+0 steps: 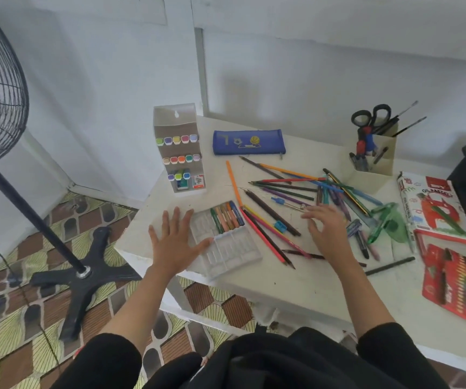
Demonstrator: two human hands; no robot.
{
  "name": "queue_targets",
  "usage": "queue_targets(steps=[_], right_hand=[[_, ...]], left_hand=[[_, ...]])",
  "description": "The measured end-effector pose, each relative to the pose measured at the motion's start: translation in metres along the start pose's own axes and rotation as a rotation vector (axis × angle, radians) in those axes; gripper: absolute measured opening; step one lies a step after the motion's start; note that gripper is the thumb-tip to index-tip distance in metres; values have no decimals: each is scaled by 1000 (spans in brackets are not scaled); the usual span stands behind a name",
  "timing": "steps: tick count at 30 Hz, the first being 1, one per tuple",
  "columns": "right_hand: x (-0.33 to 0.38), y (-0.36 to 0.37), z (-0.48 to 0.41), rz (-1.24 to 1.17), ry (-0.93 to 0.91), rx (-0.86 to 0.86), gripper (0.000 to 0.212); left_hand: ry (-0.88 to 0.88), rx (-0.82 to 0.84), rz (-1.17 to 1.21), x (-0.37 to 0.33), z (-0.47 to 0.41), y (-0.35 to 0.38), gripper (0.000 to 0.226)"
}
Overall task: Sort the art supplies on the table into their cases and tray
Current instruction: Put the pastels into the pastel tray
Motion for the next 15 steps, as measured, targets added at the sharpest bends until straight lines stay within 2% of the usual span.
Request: queue_targets(steps=[2, 5, 7, 11, 15], right_hand=[[-28, -22, 11, 111, 115, -16, 25], [-54, -39, 32, 233, 381, 21, 14], [-59, -48, 41, 278, 487, 8, 21], [-65, -63, 50, 308, 509, -103, 24], [-72, -70, 62, 290, 532, -96, 24]], left_hand=[[-28, -3, 30, -4, -2, 0, 102], [-49, -34, 28, -6, -3, 0, 92], [-53, -45, 24, -6, -3, -1, 93], [-54, -57, 4, -5, -4, -1, 101], [-50, -64, -11, -6, -2, -1, 103]])
Point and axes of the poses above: each hand's wrist, its own z-axis away from the middle knuckle, its own y-axis out of the palm, x = y × z, the point moved 9 cm from there along -z, towards the middle knuckle, and after that the axes turned 15 degrees about -y, right-handed, at the moved point
